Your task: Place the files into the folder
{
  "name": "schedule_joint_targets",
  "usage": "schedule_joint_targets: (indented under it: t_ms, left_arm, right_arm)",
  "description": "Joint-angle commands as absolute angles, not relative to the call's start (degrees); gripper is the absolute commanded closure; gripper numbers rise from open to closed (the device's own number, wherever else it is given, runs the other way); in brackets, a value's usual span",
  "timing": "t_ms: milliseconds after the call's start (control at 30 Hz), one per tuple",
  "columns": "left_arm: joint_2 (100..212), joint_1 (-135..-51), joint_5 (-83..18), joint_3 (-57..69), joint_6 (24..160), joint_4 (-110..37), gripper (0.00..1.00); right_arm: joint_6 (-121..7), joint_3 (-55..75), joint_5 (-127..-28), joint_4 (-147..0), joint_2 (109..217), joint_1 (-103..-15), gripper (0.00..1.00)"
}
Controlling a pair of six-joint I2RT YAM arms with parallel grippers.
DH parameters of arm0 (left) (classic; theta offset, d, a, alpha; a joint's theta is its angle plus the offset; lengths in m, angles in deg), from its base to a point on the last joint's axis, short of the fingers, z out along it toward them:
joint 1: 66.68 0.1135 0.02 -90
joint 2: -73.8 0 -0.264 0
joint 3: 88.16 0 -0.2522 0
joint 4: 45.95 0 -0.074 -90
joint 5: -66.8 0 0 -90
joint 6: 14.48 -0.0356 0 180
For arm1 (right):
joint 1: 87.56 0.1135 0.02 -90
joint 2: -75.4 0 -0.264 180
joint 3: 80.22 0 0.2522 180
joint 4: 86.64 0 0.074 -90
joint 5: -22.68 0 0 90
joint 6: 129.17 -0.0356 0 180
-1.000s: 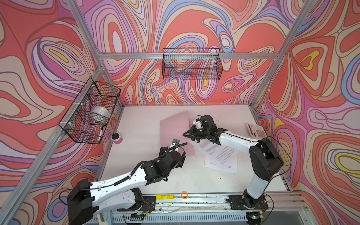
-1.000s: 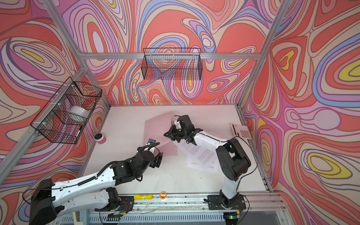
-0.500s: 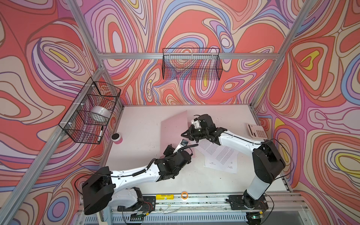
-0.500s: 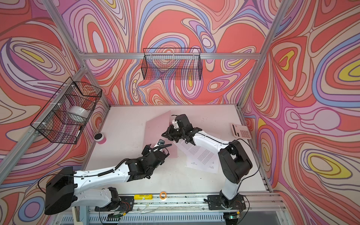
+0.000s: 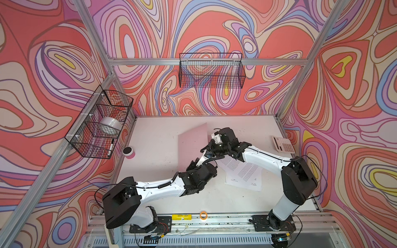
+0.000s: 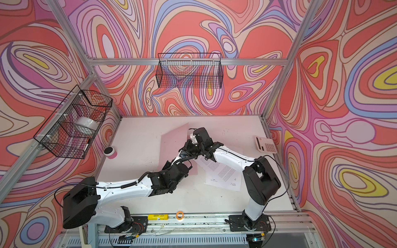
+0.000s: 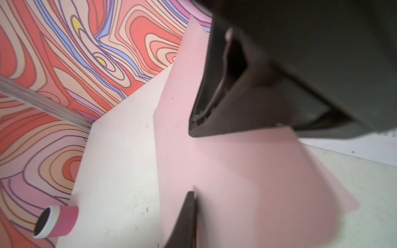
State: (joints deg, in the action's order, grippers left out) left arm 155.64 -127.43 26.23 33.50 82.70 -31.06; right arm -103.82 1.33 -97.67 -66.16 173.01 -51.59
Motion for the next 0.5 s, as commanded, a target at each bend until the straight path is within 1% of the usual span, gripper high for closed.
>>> schedule_joint_targets:
  t_ms: [0,100,133,233,300,400,467]
  left_arm:
    - [155.09,-127.23,26.83,32.94,84.21,-32.2,1.0]
    - [154.5,-127.23,26.3,33.97,84.56,-32.83,1.0]
    - [154.19,-127.23,26.17,34.27,84.86,-32.88,1.0]
    - [152.81,-127.23,24.96,35.25,85.78,-33.06,1.0]
    - [151.58,-127.17,24.14,36.25,86.1,-33.92,1.0]
    - [149.97,-127.06,23.56,37.33,86.59,-34.43,1.0]
    - [149.1,-126.89,23.56,37.8,87.05,-34.32,1.0]
  right_arm:
    - [-103.02,0.53,-98.47,-67.75,171.41,-51.26,1.0]
    - [-103.16,0.58,-99.07,-68.97,171.8,-51.26,0.92]
    - [-103.16,0.56,-99.12,-69.57,171.89,-51.26,0.83]
    - [-103.16,1.05,-100.09,-71.46,171.7,-51.76,0.51]
    - [-102.87,1.84,-100.68,-72.48,171.21,-52.27,0.36]
    - [-102.7,3.07,-101.5,-74.02,170.35,-53.33,0.3]
    - [-102.59,3.96,-102.14,-73.86,170.12,-54.09,0.29]
